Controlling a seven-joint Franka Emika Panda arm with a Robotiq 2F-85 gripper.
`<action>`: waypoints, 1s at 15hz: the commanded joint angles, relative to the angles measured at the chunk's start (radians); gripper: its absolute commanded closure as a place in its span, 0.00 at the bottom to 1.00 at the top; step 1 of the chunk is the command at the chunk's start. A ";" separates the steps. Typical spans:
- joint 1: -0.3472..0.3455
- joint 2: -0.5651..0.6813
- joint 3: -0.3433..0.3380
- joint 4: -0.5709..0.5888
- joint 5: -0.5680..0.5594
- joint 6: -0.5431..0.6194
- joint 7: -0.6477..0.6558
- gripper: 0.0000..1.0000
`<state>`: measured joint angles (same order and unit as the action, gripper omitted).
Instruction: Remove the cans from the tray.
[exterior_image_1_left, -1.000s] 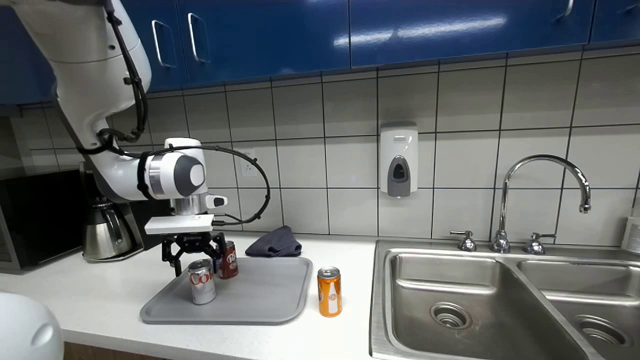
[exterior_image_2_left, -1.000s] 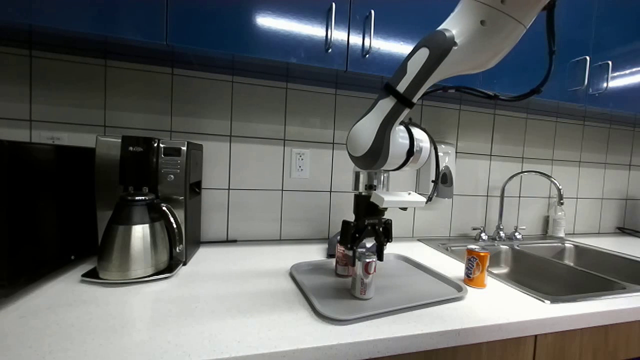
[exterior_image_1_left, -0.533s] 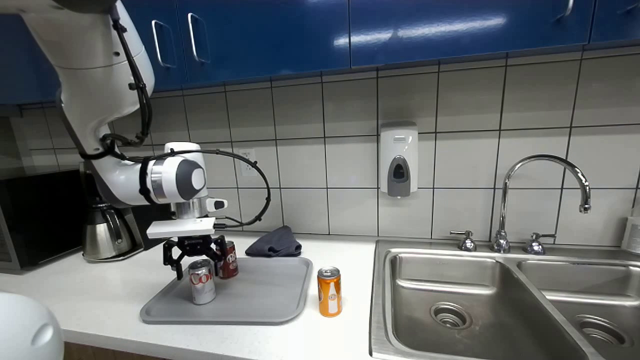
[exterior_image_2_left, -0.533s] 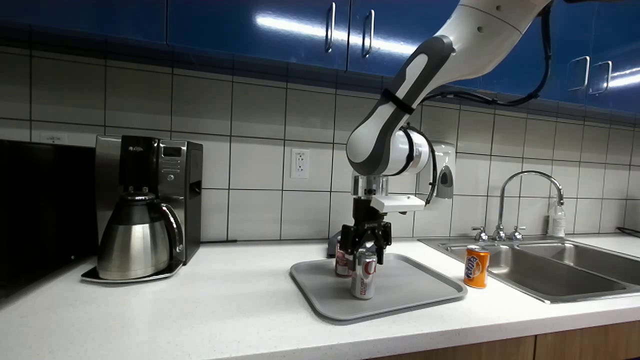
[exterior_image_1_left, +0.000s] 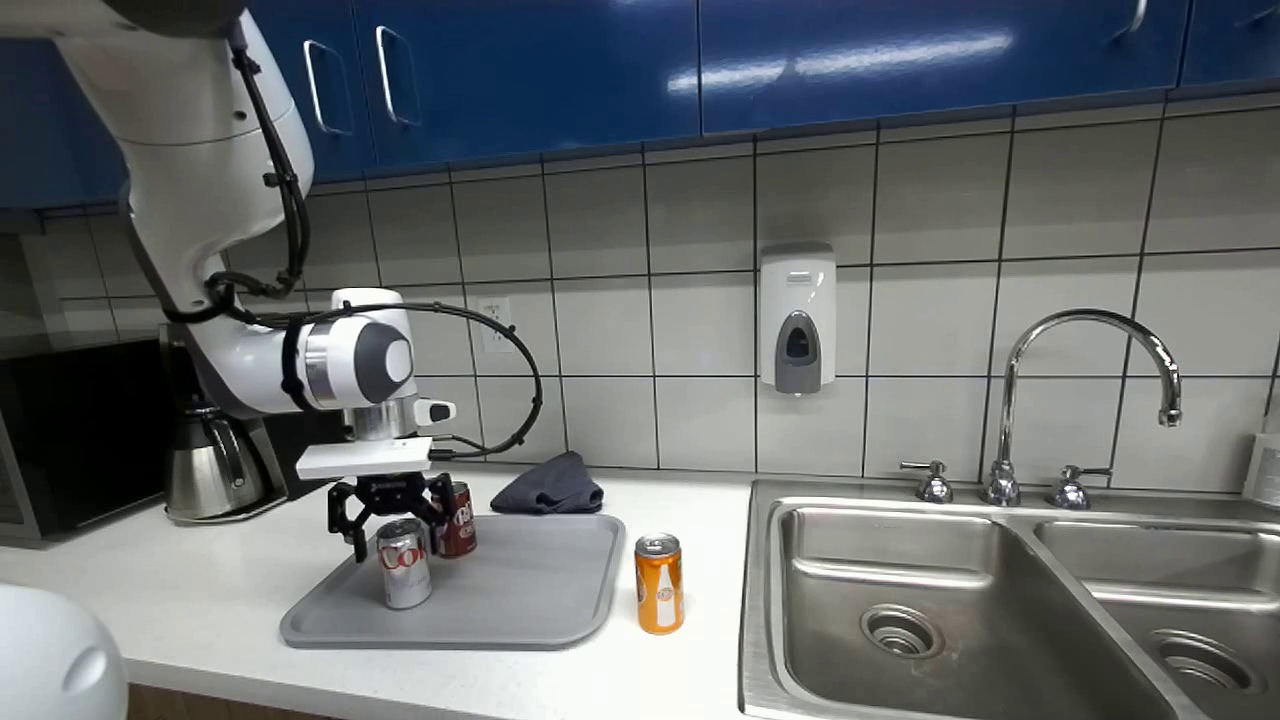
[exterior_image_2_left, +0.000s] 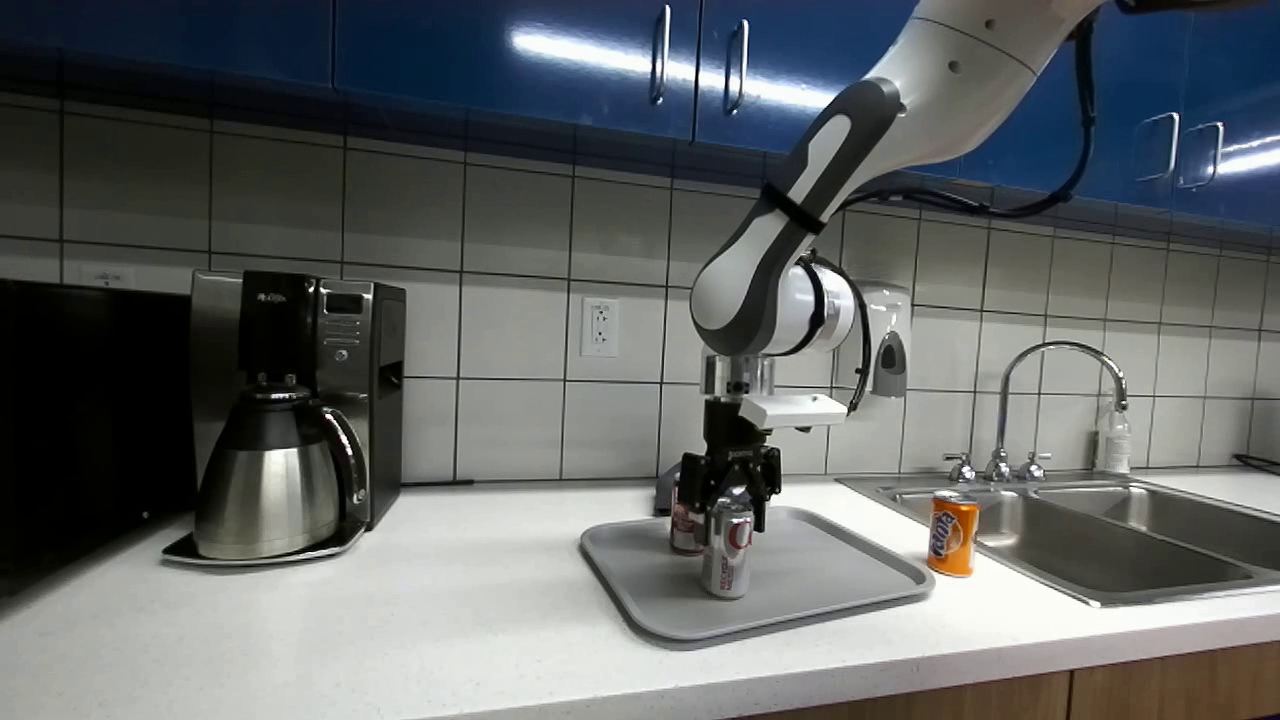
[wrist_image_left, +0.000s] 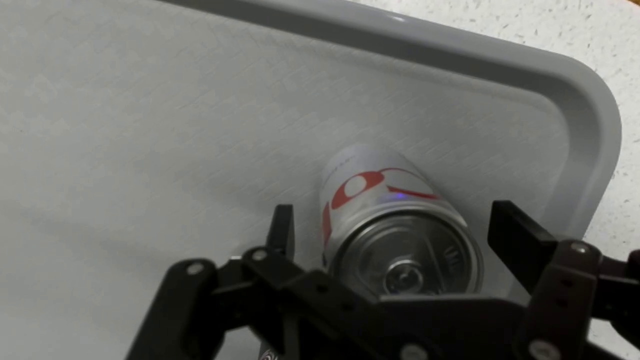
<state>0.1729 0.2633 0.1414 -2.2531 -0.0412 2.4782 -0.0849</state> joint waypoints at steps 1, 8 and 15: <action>0.003 0.008 -0.003 0.015 -0.030 -0.001 0.024 0.25; 0.003 0.004 -0.003 0.013 -0.034 0.003 0.018 0.62; 0.007 -0.018 0.024 0.041 -0.015 -0.022 -0.015 0.62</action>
<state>0.1742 0.2663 0.1486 -2.2385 -0.0461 2.4784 -0.0880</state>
